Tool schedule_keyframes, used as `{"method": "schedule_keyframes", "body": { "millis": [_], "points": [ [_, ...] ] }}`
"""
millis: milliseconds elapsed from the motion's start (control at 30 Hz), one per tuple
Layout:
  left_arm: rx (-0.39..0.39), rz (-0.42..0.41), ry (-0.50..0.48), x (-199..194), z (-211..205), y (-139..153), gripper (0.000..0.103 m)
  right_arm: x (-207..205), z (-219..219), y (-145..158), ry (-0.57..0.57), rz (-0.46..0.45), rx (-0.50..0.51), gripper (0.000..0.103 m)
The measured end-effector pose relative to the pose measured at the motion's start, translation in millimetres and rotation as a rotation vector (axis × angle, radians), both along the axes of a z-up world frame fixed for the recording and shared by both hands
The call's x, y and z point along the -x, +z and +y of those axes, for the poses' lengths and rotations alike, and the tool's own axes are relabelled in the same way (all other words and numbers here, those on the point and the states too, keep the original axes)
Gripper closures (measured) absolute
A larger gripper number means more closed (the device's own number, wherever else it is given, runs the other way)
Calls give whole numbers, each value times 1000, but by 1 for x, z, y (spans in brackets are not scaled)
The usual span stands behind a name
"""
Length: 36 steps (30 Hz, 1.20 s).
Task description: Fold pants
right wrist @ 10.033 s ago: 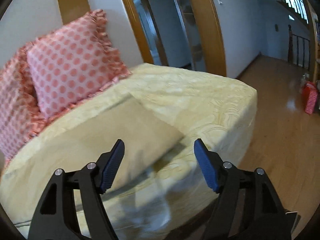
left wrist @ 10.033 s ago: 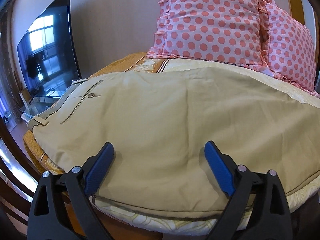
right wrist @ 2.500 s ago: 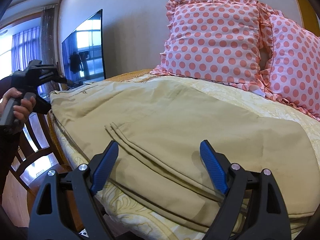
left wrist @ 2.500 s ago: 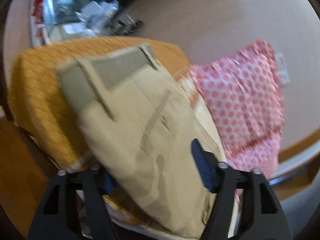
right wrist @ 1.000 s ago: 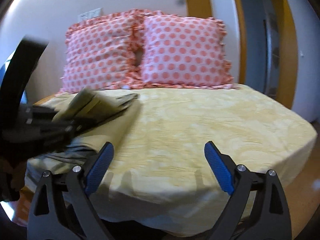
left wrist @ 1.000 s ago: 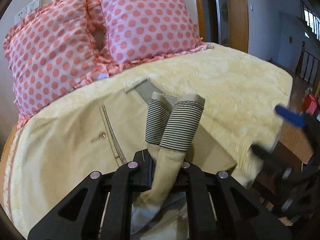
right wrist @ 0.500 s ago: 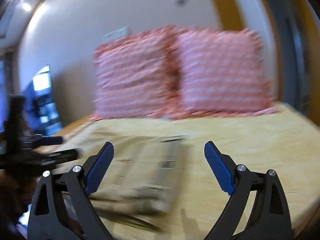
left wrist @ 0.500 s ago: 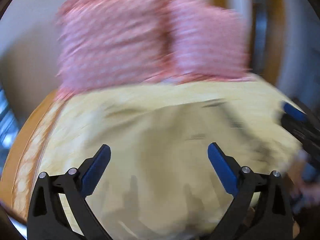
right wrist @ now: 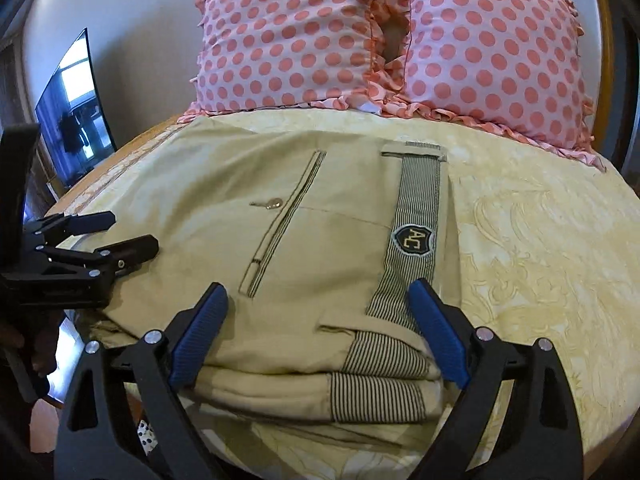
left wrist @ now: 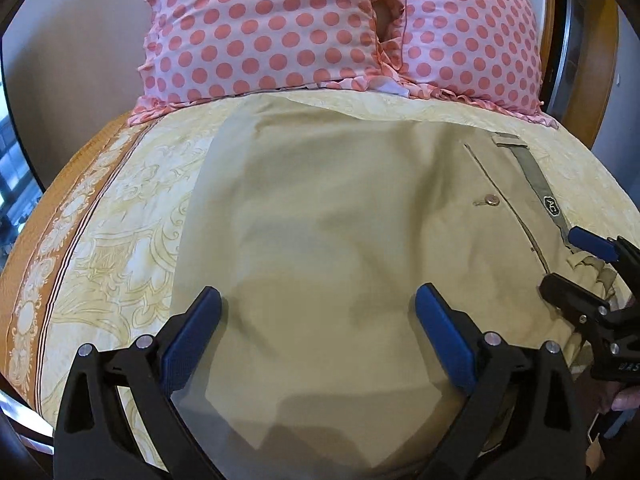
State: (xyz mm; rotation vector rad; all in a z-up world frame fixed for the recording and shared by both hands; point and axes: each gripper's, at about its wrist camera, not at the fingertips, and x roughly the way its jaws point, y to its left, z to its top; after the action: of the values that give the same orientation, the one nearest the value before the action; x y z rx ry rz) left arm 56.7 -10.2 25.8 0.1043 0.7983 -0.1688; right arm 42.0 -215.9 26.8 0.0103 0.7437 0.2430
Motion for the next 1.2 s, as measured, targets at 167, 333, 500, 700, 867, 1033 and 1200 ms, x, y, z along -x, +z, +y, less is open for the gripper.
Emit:
{"method": "schedule_keyframes", "body": {
  "millis": [167,333,500,700,867,1033,1200],
  "points": [
    [19,-1,4,2,11,14,5,-6,-18,18,9,15,-76,11],
    [8,-35,48,-17,38,36,5,-51,-81,23,-132,82,-222,13],
    [213,91,25,-55,71,32,10,-71,-98,-1,-129,169,-360,31],
    [278,149,16,-70,78,21,13,-73,-91,-6,-97,168,-368,44],
    [323,216,-29,-83,73,11,16,-81,-94,-7,-107,166,-388,53],
    [341,232,-54,-97,71,11,22,-81,-97,-9,-70,197,-446,69],
    [281,218,-60,-97,66,11,39,-87,-103,-14,-57,223,-502,74]
  ]
}}
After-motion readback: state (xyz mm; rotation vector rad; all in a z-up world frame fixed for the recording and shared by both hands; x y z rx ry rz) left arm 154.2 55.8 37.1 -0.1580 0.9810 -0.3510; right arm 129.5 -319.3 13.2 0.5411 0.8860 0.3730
